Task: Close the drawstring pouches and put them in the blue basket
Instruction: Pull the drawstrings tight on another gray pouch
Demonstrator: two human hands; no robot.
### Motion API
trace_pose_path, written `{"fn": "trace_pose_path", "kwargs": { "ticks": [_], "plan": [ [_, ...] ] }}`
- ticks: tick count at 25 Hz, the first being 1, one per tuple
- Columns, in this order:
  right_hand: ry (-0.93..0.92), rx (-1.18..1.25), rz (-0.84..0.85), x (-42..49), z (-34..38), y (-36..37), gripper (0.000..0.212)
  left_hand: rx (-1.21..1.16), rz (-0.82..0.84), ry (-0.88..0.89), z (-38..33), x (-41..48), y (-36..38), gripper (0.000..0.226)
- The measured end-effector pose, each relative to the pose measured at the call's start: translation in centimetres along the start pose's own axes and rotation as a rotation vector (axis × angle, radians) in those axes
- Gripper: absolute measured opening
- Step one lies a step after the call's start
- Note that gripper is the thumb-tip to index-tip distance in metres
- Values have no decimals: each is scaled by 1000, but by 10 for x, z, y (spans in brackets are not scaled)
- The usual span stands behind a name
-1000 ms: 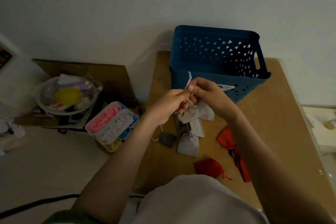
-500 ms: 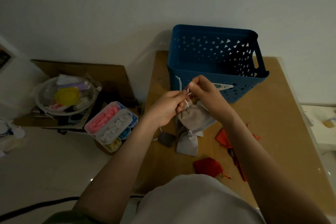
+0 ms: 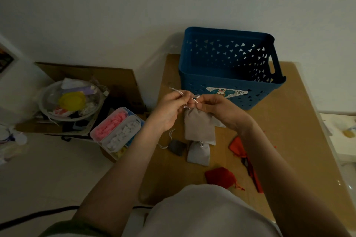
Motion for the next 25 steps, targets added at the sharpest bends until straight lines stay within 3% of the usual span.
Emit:
{"fn": "trace_pose_path", "kwargs": {
  "ticks": [3,6,10,12,14,18,21,25],
  "plan": [
    [-9,158,-20,1,-4,3,9,190,-20,57,-7,4,-6,5],
    [-20,308,-65,2,-4,4,19,533,-1,183,-18,7,-9,3],
    [-5,369,-107,2,-7,8,19,1311,-175,489,-29,4,4,10],
    [-30,352,-126,3,-7,9,18,1544,-317,775,-30,-1,18,10],
    [-55,331,-144,3,-5,8,19,1592,-437,1009,-25,-5,24,16],
    [-40,401,-154,4,-6,4,24,1476,-493,1194,-20,-13,28,10],
    [-25,369,-88,5,-2,10,22,1496,-465,1191,-17,-15,26,19],
    [-33,265,-174,6,2,9,22,1324,-415,1042,-18,-13,21,25]
  ]
}}
Point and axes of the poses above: each hand's wrist, its own x-axis towards the middle knuckle, its own y-axis out of the palm, z = x × y, the point moved 5 cm from there along x, towards the middle knuckle, and after that the axes turned 6 degrees about -y, right-handed, at the moved point
